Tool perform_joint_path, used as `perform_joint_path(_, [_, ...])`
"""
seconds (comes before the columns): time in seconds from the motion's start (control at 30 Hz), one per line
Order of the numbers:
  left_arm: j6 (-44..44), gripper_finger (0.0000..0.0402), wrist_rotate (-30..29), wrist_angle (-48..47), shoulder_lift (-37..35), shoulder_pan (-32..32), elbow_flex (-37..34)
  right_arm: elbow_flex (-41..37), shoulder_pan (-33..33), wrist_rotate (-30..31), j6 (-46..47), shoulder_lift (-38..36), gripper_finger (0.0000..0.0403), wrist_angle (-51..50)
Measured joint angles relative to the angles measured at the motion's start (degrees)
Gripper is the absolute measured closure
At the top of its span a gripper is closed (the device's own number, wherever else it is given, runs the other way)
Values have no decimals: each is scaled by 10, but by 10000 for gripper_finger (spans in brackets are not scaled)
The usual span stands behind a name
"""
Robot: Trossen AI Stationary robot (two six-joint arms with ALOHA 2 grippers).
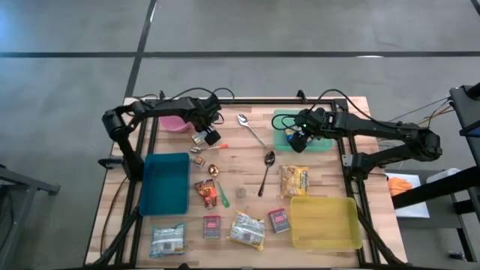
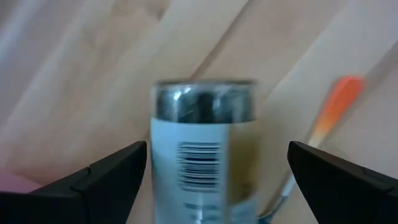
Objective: Pick & Place Food Item
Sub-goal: Put the golden spice bottle into the yellow bin
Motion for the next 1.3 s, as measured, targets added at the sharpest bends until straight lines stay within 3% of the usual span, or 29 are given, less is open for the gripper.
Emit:
perform_joint_path(0.33, [0,20,26,4,28,-3,-1,0,0,0,0,0,142,8])
perform_joint_path(0.6, [3,122,28,16,28,-3,-1,0,0,0,0,0,142,12])
perform_joint_path(0.9, [-26,122,33,15,26,-3,-1,0,0,0,0,0,142,13])
perform_joint_path(1.3, [-133,122,116,28,-55,-3,10,0,0,0,-2,0,142,30])
